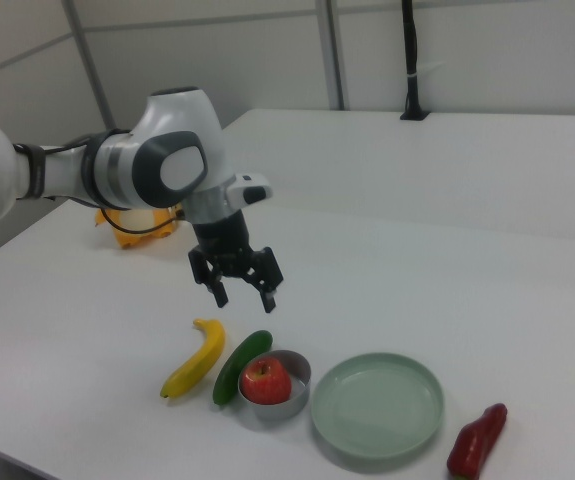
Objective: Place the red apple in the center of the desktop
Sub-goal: 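Move the open gripper down over the red apple in the grey bowl, then lower the gripper around the apple and close on it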
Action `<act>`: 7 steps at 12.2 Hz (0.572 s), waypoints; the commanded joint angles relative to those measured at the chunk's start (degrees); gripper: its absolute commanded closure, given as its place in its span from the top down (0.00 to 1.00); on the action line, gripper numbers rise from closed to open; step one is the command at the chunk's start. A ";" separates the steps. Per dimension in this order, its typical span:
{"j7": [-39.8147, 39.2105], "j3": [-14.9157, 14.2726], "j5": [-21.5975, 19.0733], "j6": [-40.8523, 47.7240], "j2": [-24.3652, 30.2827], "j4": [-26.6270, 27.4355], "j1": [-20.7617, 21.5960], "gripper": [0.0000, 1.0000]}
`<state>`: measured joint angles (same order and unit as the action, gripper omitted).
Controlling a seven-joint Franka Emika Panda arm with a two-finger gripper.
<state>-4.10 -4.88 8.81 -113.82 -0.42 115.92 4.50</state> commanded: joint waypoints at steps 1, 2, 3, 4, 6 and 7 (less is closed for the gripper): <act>-2.76 -3.19 1.64 -2.89 -0.53 2.38 0.07 1.00; -2.76 -3.46 3.04 -2.99 -1.50 3.25 -0.01 1.00; -2.76 -3.47 4.27 -3.07 -1.51 4.31 -0.10 1.00; -2.76 -3.47 4.37 -3.16 -1.60 4.84 -0.02 1.00; -2.76 -3.47 4.37 -4.12 -1.60 6.42 0.16 1.00; -2.76 -3.47 4.46 -4.74 -1.69 6.95 0.16 1.00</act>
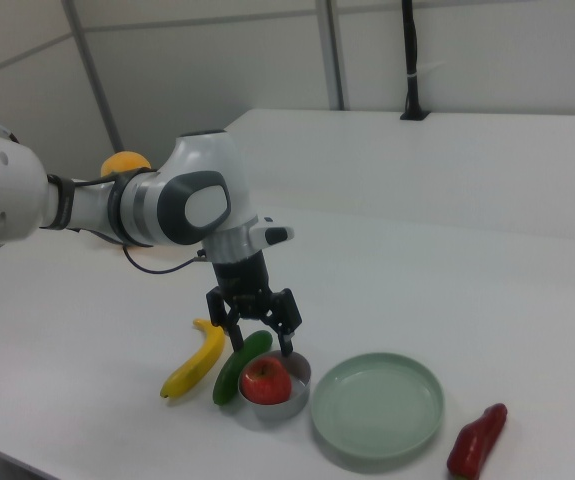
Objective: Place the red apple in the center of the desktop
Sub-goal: 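Lower the gripper around the apple and close on it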
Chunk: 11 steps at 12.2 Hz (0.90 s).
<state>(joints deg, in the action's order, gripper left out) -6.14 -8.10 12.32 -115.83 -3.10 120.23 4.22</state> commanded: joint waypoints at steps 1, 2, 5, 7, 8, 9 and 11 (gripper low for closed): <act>-0.72 -0.25 0.95 -3.17 0.90 2.99 0.44 1.00; -0.72 -0.17 1.13 -3.53 0.29 3.08 0.44 1.00; -0.81 -0.17 1.13 -4.84 -0.85 3.96 0.44 1.00; -0.90 -0.17 1.22 -4.85 -1.82 4.05 0.44 1.00; -0.90 -0.17 1.30 -4.94 -2.08 4.05 0.52 1.00; -0.90 -0.17 1.30 -4.94 -2.17 4.14 0.44 1.00; -2.64 -0.17 1.83 -4.85 -2.17 4.14 0.52 0.48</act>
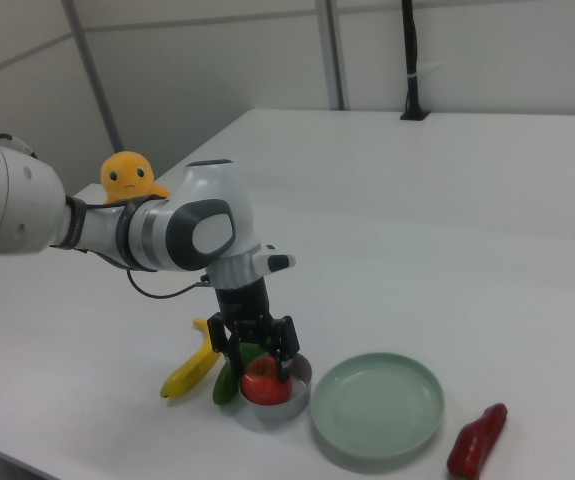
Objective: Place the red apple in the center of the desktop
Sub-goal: 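Lower the gripper around the apple and close on it, then lift the apple out of the bowl and carry it onto the open table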
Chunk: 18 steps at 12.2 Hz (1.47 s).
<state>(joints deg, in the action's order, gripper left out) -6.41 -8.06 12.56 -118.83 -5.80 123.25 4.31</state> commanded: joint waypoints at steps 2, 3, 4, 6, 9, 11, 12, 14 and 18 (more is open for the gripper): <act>-3.00 -0.20 1.59 -1.84 0.62 1.03 0.43 0.35; -3.00 -0.20 1.59 -1.84 0.62 1.03 0.35 0.35; -3.00 -0.20 1.59 -1.84 0.71 1.03 0.35 0.35; -2.91 -0.20 1.59 -1.84 1.06 0.77 0.35 0.35; -2.91 -0.20 1.06 -1.41 1.94 -0.64 0.43 0.35; -2.91 -0.20 0.97 -1.23 2.72 -1.78 0.43 0.35; -2.73 -0.12 0.97 -1.14 3.34 -2.22 0.52 0.35; -2.38 -0.12 0.53 -1.05 3.87 -4.85 0.70 0.35; -1.68 -0.12 -4.82 -1.76 -0.06 -11.95 0.52 0.35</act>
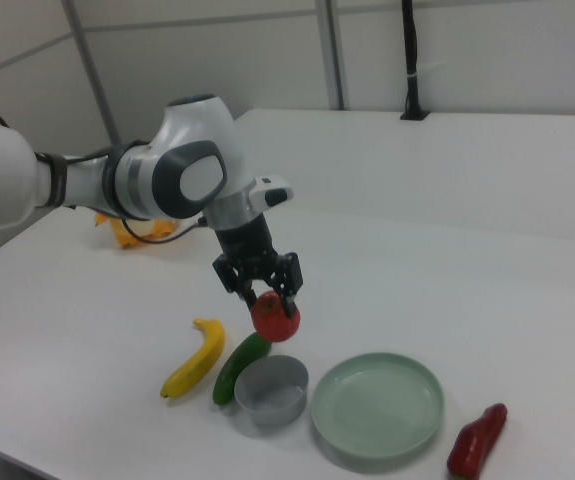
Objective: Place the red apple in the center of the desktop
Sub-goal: 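Lift the apple out of the bowl and carry it onto the open table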
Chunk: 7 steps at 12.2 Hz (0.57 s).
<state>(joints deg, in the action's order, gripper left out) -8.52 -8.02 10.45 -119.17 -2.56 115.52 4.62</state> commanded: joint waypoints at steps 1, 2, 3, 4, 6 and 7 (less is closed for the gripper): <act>2.26 -0.15 -3.85 -1.42 -5.94 -7.55 0.21 0.35; 4.37 -0.15 -4.38 -1.50 -8.67 -10.28 0.12 0.35; 7.26 -0.15 -5.00 -2.11 -11.30 -12.75 0.21 0.36; 12.25 -0.07 -5.88 -6.04 -13.42 -14.43 0.21 0.36; 18.78 0.28 -5.97 -10.46 -16.15 -14.79 1.08 0.36; 20.28 0.29 -5.97 -10.56 -17.82 -16.10 1.61 0.36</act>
<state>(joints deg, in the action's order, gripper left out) 6.66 -7.65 5.30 -128.60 -16.57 102.68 4.77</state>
